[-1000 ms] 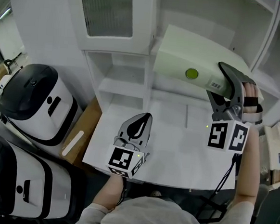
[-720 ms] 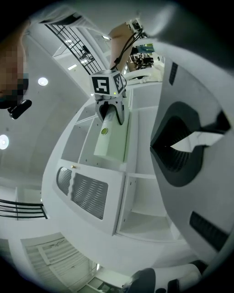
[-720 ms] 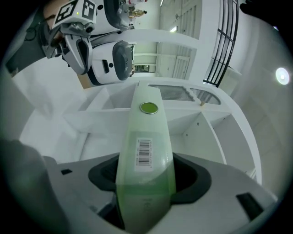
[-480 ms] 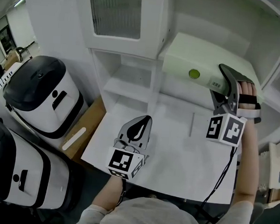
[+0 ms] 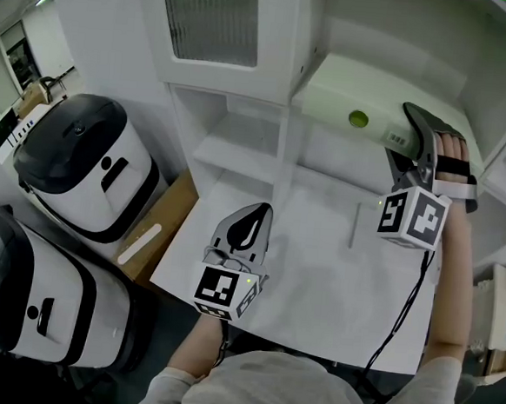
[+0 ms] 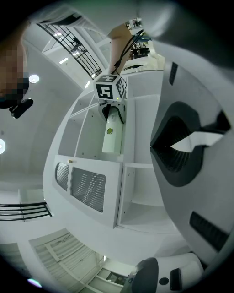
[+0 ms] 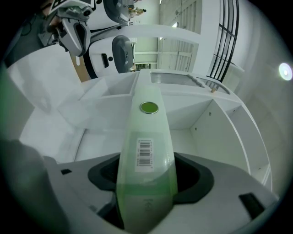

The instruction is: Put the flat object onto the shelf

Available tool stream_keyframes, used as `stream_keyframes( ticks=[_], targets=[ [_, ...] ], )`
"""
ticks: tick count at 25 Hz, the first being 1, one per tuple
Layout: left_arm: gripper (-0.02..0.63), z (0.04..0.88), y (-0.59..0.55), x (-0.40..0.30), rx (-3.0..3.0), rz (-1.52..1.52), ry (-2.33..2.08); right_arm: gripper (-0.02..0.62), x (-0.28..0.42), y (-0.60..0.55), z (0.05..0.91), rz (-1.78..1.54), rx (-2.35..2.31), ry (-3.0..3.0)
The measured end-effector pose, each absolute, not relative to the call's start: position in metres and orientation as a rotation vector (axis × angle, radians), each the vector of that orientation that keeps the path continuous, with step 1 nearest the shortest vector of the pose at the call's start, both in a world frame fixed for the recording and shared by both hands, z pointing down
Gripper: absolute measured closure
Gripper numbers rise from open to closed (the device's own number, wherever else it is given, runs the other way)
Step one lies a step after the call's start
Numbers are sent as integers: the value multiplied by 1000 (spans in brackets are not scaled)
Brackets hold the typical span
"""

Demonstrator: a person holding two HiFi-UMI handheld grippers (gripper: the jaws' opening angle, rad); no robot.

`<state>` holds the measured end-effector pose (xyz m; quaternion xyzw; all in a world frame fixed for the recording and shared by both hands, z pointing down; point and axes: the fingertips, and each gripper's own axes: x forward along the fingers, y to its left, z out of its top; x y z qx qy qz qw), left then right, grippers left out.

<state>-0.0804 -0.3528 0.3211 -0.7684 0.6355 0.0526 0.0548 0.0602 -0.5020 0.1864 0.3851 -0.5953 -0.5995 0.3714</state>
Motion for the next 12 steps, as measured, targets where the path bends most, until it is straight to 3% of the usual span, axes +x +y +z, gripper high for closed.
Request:
stream_keyframes(
  ticks=[12],
  targets=[
    [591, 319, -347, -78, -2322, 141, 1924, 259, 68, -487, 191, -1545, 971, -1565]
  ],
)
